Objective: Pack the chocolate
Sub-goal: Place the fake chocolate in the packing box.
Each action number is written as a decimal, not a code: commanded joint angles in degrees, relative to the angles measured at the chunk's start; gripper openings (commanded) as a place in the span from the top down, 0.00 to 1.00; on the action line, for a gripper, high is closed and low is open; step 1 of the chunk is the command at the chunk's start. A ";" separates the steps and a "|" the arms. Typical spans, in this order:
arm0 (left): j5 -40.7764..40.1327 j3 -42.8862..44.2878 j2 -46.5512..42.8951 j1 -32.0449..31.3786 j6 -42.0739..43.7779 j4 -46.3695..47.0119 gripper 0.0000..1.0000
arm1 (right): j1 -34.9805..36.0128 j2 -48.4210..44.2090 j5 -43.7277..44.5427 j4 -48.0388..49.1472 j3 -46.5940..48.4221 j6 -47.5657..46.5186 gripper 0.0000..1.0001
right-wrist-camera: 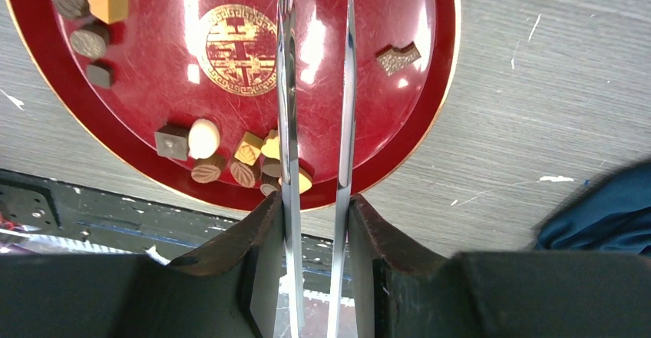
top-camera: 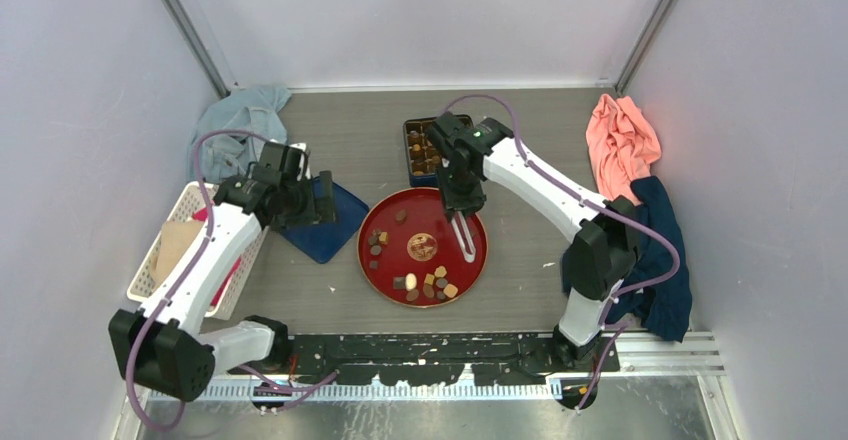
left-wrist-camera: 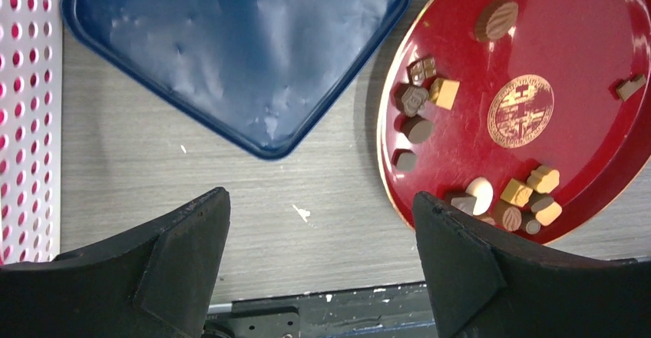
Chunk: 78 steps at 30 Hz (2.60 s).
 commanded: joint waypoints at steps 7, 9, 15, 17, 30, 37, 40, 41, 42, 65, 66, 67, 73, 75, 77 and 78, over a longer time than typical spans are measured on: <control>1.70 10.77 12.76 0.58 4.03 3.56 0.11 | -5.12 6.53 -4.39 -0.86 11.07 -4.39 0.86; 1.96 12.22 14.71 0.69 4.62 3.48 0.11 | -5.64 8.61 -4.73 -1.59 13.38 -4.78 0.86; 2.36 14.80 18.73 0.87 5.35 2.98 0.11 | -7.77 13.56 -6.11 -2.46 18.73 -5.24 0.86; 2.44 14.86 19.57 1.09 5.42 3.40 0.11 | -8.37 14.91 -6.06 -3.06 20.35 -5.55 0.86; 4.03 15.38 22.95 2.64 5.37 5.46 0.11 | -9.42 19.15 -5.72 -2.77 22.29 -4.39 0.86; 4.28 15.63 23.40 2.82 5.55 5.31 0.11 | -9.60 20.21 -6.57 -2.15 21.84 -4.43 0.86; 4.36 15.51 23.26 2.89 5.55 5.25 0.11 | -9.60 20.56 -6.68 -2.19 21.72 -4.75 0.85; 4.34 15.52 23.21 2.91 5.55 5.28 0.11 | -9.65 20.57 -6.62 -2.24 21.70 -4.84 0.84; 4.33 15.49 23.15 2.91 5.55 5.17 0.11 | -9.63 20.64 -6.56 -2.26 21.58 -4.82 0.82; 5.16 13.02 20.29 3.00 5.03 5.69 0.11 | -9.66 17.90 -6.16 -1.87 20.41 -3.94 0.55; 5.21 12.89 20.03 3.00 5.02 5.66 0.11 | -9.61 17.88 -6.16 -1.85 20.42 -3.95 0.55; 5.22 12.72 19.84 3.00 5.02 5.66 0.11 | -9.66 17.80 -6.32 -1.85 20.43 -3.99 0.54; 5.11 12.03 18.76 3.06 5.19 5.72 0.11 | -9.66 17.62 -7.90 -0.59 20.88 -3.52 0.54; 5.15 11.81 18.54 3.01 5.15 5.67 0.11 | -9.62 17.47 -8.55 -0.11 21.22 -3.10 0.55; 5.08 11.64 18.31 3.05 5.20 5.66 0.11 | -9.68 17.49 -9.71 0.19 21.42 -2.91 0.55; 5.16 11.54 18.25 3.01 5.20 5.69 0.11 | -9.62 17.45 -10.28 0.45 21.35 -2.77 0.55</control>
